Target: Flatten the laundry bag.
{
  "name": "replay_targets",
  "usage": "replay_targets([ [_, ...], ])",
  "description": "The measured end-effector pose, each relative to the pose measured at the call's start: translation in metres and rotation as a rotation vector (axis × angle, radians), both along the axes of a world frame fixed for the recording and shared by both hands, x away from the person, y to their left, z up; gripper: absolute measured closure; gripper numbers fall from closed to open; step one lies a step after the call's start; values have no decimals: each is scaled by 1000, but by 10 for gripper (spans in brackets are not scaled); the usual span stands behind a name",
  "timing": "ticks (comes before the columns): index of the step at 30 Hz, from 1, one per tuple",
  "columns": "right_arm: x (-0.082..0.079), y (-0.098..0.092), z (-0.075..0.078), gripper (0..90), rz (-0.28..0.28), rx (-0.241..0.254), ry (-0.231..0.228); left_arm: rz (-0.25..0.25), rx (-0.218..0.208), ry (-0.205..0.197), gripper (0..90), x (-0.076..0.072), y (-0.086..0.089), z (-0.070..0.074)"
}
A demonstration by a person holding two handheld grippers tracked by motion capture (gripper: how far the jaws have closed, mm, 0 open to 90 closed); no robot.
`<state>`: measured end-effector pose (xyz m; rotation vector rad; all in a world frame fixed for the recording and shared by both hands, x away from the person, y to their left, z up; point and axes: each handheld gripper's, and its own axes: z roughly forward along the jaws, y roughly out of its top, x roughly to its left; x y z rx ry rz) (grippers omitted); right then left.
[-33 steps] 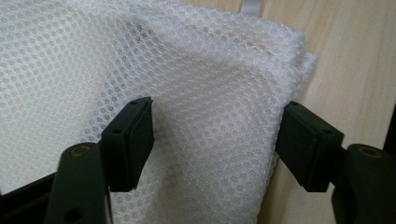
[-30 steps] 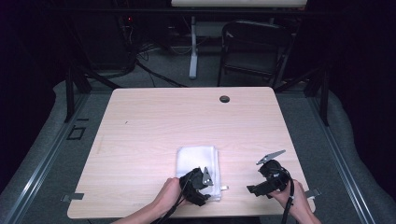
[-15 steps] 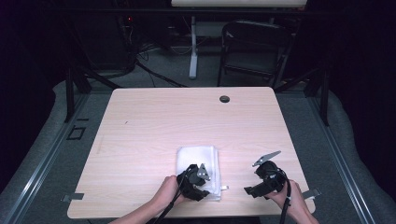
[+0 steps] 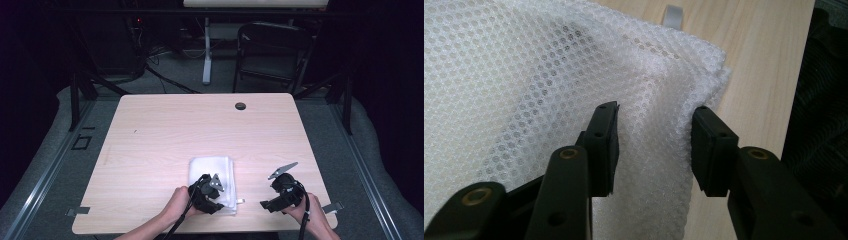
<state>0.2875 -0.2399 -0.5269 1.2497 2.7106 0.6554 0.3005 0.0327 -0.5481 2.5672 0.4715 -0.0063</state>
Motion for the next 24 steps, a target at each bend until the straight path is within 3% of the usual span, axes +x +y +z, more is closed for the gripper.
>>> replay_targets([
  [4,0,2,0,232,6,-1,-2,7,-19,27,656,2,2,1],
  [9,-1,4,0,284,13,-7,-15,4,-17,24,704,1,2,1],
  [16,-2,12,1,412,53,-6,-15,2,-29,-8,836,0,3,2],
  [24,-3,21,2,565,79,9,-28,3,-54,-34,861,-2,5,6],
])
